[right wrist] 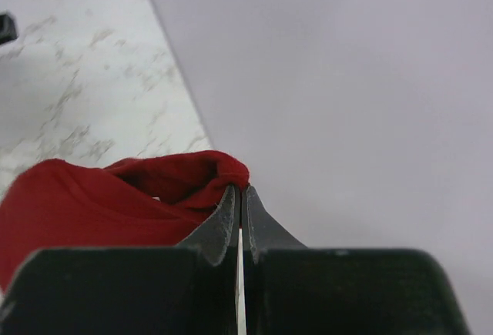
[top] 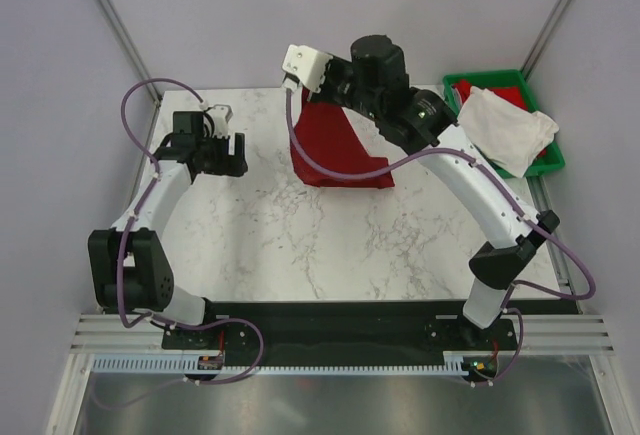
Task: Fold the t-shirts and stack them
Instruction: Flatten the tshirt out
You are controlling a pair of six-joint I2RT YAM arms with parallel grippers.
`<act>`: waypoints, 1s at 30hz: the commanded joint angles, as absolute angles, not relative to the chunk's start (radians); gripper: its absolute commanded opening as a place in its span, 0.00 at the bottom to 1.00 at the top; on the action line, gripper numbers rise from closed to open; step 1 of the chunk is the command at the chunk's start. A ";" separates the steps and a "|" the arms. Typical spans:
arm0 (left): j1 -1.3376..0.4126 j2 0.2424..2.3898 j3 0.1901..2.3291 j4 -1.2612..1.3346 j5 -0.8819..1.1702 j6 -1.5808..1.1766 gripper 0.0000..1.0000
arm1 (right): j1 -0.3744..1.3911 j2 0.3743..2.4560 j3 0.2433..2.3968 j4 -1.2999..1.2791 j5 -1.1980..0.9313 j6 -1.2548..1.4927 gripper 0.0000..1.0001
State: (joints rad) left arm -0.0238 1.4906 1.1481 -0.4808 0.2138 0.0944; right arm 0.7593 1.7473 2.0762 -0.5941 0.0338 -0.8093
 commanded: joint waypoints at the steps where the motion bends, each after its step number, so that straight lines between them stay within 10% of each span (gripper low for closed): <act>1: -0.029 1.431 1.187 -0.456 0.268 0.121 0.87 | 0.767 1.807 2.270 -0.643 0.112 -0.864 0.00; 30: -0.225 2.098 1.676 -0.557 0.494 0.130 0.65 | 0.575 1.493 1.718 -0.664 0.204 -0.858 0.00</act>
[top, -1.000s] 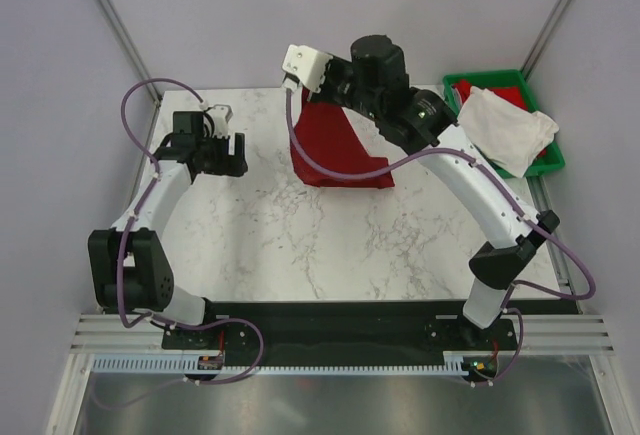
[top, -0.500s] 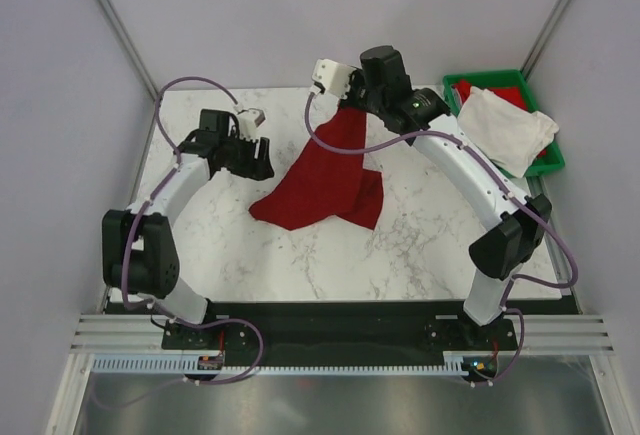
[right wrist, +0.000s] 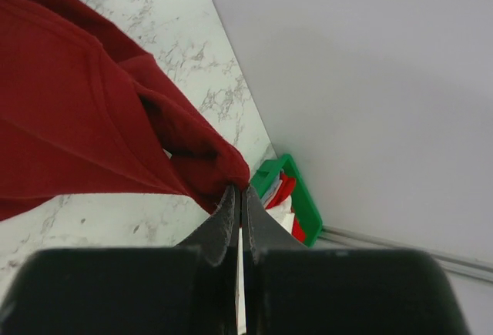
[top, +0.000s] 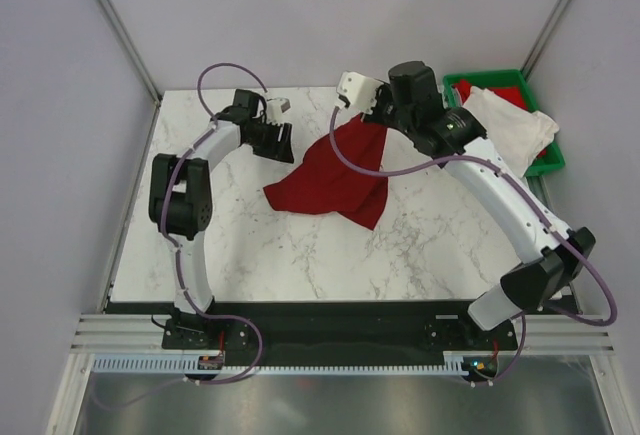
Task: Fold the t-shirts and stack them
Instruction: Flatten the tshirt out
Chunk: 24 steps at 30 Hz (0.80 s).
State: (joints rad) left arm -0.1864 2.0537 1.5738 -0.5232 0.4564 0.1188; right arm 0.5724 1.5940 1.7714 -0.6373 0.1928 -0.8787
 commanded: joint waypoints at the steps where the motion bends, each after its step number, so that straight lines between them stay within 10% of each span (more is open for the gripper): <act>1: -0.244 2.136 1.701 -0.563 0.489 0.130 0.65 | 0.575 1.479 1.703 -0.676 0.201 -0.853 0.00; 14: -0.328 2.381 1.968 -0.638 0.468 0.144 0.62 | 0.575 1.425 1.629 -0.726 0.215 -0.827 0.00; 18: -0.334 2.370 1.957 -0.640 0.488 0.150 0.29 | 0.575 1.437 1.624 -0.718 0.209 -0.822 0.00; 19: -0.334 2.361 1.948 -0.640 0.476 0.150 0.03 | 0.575 1.440 1.623 -0.715 0.209 -0.822 0.00; 24: -0.301 2.168 1.882 -0.641 0.425 0.143 0.02 | 0.571 1.459 1.614 -0.635 0.264 -0.819 0.00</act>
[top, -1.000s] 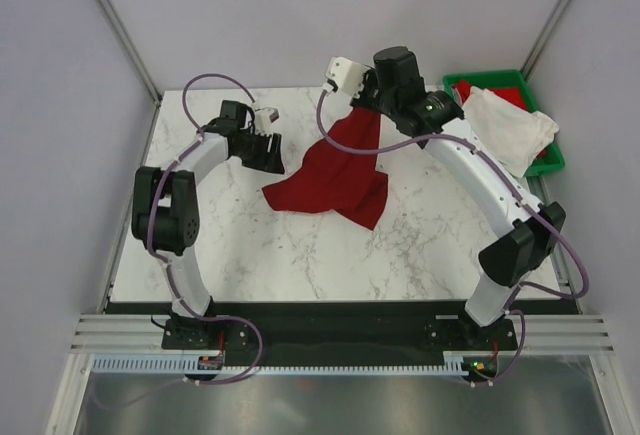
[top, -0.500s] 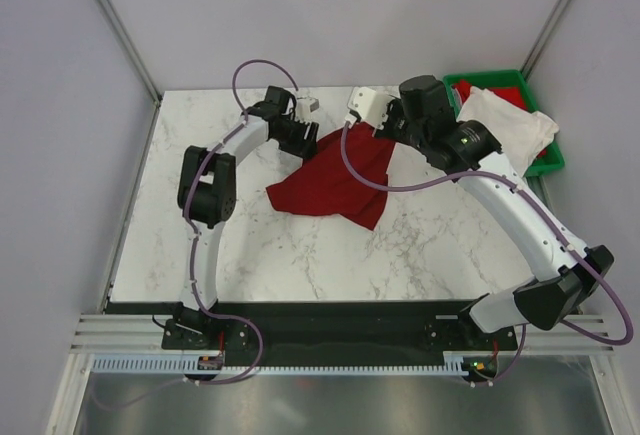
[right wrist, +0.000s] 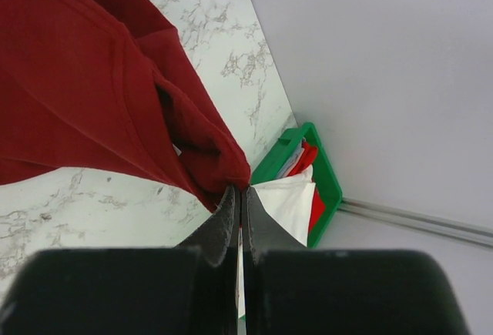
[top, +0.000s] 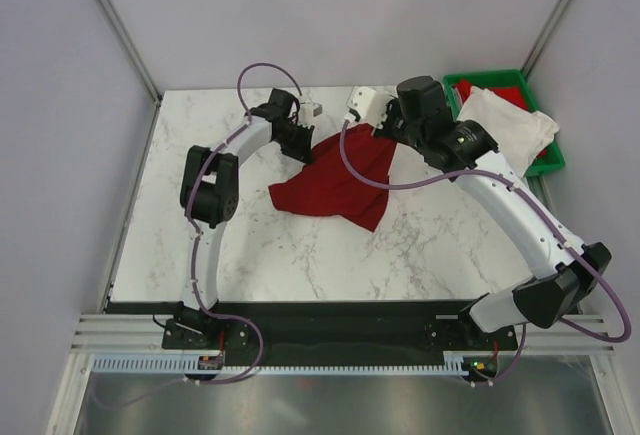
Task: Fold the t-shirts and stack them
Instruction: Flatten the tshirt out
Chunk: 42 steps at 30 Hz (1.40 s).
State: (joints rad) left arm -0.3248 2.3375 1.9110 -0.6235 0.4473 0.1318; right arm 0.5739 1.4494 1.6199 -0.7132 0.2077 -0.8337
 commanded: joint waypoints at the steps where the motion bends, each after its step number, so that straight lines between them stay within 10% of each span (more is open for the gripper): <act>1: -0.292 2.125 1.855 -0.644 0.420 0.146 0.02 | 0.566 1.463 1.614 -0.617 0.271 -0.816 0.00; 26: -0.189 1.259 1.572 -0.738 0.229 0.416 0.02 | 0.482 1.238 1.605 -0.678 0.086 -0.608 0.00; 42: -0.172 1.822 1.607 -0.732 0.348 0.580 0.02 | 0.430 1.602 1.411 -0.428 0.028 -0.654 0.00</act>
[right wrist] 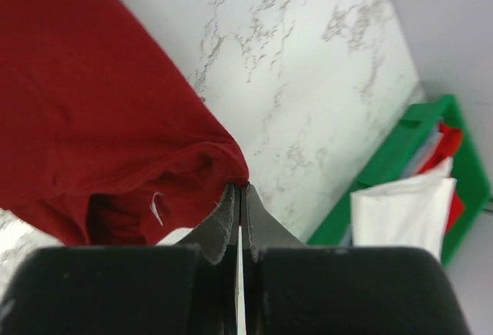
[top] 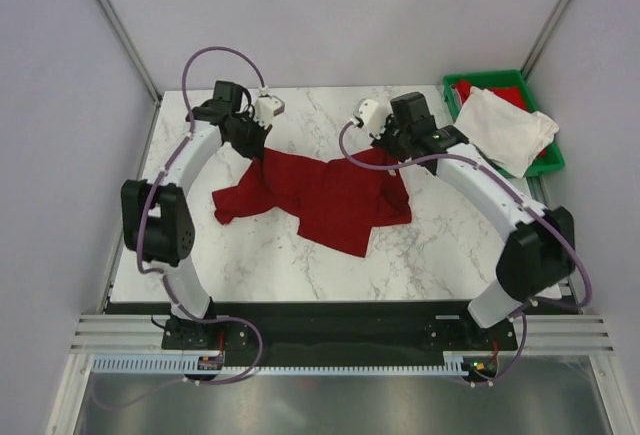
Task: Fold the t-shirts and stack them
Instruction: Flatten the tshirt out
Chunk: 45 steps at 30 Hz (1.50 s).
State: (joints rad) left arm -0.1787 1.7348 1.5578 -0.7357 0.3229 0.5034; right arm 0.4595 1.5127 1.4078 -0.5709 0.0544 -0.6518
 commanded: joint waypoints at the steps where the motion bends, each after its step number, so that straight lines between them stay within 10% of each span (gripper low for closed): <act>1: -0.172 1.860 1.630 -0.732 0.341 0.578 0.02 | 0.420 1.639 1.423 -0.411 0.031 -0.649 0.00; 7: -0.158 2.097 1.922 -0.730 0.214 0.454 0.18 | 0.370 1.922 1.667 -0.341 0.106 -0.601 0.03; 8: -0.156 2.105 1.974 -0.729 0.198 0.436 0.35 | 0.364 1.939 1.734 -0.341 0.129 -0.579 0.11; 9: -0.155 2.102 1.988 -0.730 0.186 0.422 0.43 | 0.359 1.950 1.756 -0.347 0.135 -0.574 0.42; 12: -0.155 2.065 1.962 -0.729 0.153 0.379 0.59 | 0.353 1.883 1.721 -0.359 0.086 -0.623 0.62; 26: -0.156 1.721 1.399 -0.704 0.230 0.307 0.61 | 0.466 1.470 1.063 -0.617 -0.360 -0.928 0.53; 45: -0.156 1.664 1.316 -0.698 0.201 0.259 0.61 | 0.673 1.543 0.942 -0.598 -0.437 -1.155 0.51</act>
